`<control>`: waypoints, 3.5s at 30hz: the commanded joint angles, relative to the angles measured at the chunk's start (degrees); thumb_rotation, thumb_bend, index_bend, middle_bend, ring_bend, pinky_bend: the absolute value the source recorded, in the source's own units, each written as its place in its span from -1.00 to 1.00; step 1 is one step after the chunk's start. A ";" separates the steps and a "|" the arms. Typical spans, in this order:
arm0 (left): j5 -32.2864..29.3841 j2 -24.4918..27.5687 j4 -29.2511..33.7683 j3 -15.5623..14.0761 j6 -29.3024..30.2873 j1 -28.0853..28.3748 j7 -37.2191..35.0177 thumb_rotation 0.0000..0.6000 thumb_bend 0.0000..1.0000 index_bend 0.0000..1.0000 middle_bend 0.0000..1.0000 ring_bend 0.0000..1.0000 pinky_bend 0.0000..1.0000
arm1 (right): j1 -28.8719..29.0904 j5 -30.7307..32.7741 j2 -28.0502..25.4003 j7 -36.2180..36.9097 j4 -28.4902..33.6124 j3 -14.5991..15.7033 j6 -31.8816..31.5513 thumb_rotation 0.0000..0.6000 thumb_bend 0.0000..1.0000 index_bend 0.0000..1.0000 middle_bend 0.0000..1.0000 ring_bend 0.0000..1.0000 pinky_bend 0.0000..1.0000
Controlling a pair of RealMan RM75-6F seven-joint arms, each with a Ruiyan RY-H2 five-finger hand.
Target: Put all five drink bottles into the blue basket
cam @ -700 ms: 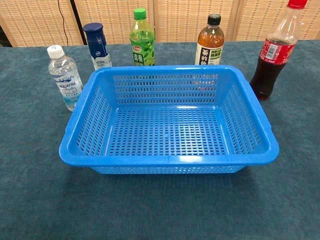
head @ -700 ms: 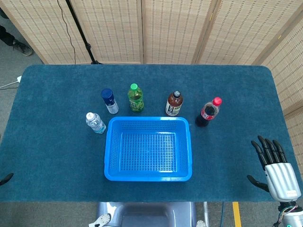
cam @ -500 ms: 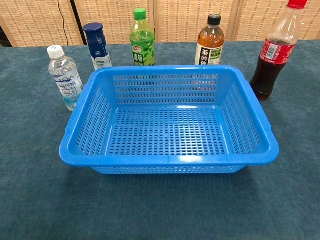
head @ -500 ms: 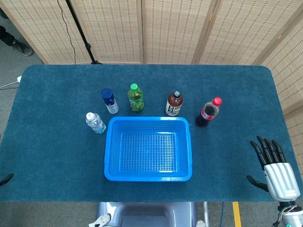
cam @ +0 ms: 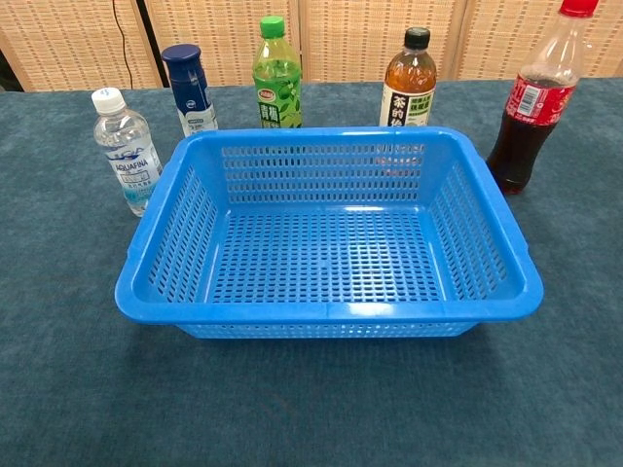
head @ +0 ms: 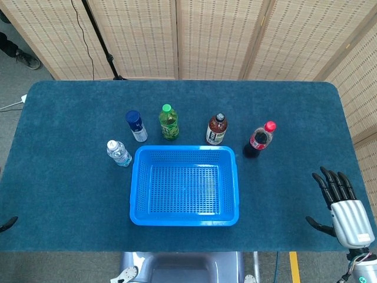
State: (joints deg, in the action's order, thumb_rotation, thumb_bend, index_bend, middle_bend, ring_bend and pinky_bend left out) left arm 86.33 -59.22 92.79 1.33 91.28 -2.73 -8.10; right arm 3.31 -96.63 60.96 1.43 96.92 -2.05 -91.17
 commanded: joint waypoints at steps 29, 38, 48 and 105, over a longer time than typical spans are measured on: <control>-2.09 0.95 0.74 1.07 -0.87 0.26 -2.07 1.00 -1.00 -1.00 -1.00 -1.00 -1.00 | 22.97 14.69 15.97 47.81 -35.34 -10.81 30.52 1.00 -1.00 -1.00 -1.00 -1.00 -1.00; -2.86 1.13 0.62 1.39 -1.44 0.44 -2.43 1.00 -1.00 -1.00 -1.00 -1.00 -1.00 | 27.03 15.49 18.99 52.84 -37.99 -11.14 35.54 1.00 -1.00 -1.00 -1.00 -1.00 -1.00; -5.11 1.20 0.63 2.21 -3.28 1.14 -2.26 1.00 -1.00 -1.00 -1.00 -1.00 -1.00 | 31.24 17.25 22.86 55.63 -38.34 -12.46 39.55 1.00 -1.00 -1.00 -1.00 -1.00 -1.00; -6.27 2.02 0.47 2.62 -5.07 1.54 -4.64 1.00 -1.00 -1.00 -1.00 -1.00 -1.00 | 35.11 10.57 12.91 33.74 5.73 -16.13 27.00 1.00 -0.30 0.12 0.26 0.11 0.29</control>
State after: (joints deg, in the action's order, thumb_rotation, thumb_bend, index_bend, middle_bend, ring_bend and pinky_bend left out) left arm 80.07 -57.20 93.26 3.95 86.21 -1.19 -12.74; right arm 36.55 -86.71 72.56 37.15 101.87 -18.29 -66.22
